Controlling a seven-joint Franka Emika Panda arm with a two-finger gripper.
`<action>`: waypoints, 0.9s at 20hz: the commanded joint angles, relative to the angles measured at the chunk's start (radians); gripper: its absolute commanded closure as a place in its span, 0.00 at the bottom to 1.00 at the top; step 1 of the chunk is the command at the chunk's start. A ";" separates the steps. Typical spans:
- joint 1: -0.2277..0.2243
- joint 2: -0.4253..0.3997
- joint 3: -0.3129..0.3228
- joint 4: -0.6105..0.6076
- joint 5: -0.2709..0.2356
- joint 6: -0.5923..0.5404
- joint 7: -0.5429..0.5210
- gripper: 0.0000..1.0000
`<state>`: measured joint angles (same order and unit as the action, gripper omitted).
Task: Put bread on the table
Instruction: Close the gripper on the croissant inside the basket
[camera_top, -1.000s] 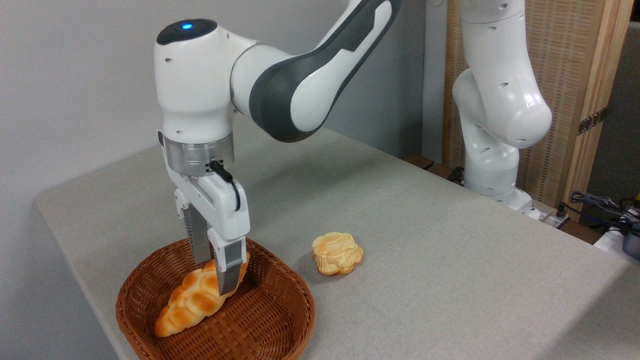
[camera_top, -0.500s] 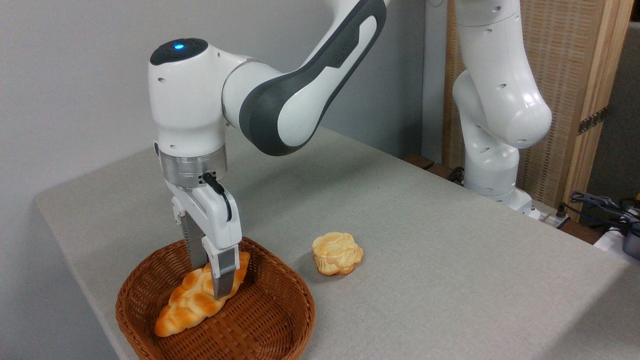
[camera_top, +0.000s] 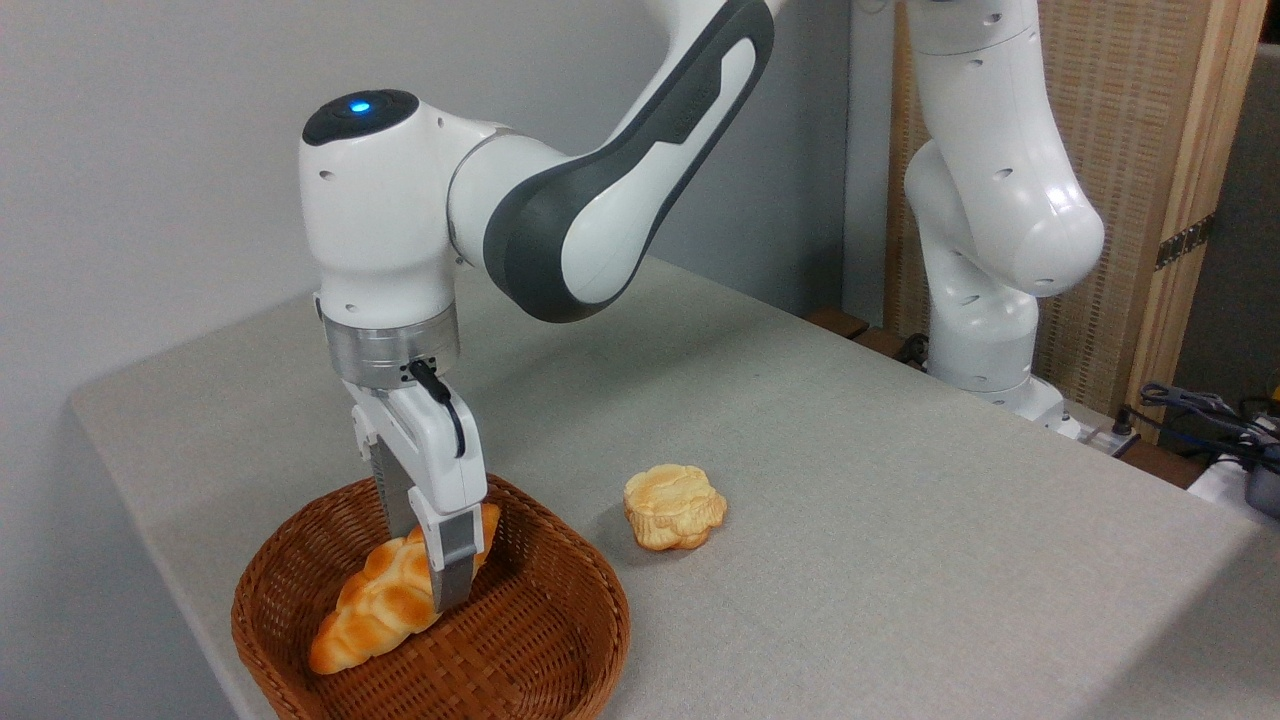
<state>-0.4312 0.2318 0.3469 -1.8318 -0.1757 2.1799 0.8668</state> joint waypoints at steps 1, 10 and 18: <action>0.000 0.009 0.001 0.003 0.007 0.009 0.018 0.17; 0.000 0.001 0.001 0.006 0.002 0.009 0.017 0.55; 0.000 -0.014 0.003 0.006 0.002 0.000 0.017 0.55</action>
<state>-0.4312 0.2334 0.3468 -1.8226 -0.1757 2.1799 0.8670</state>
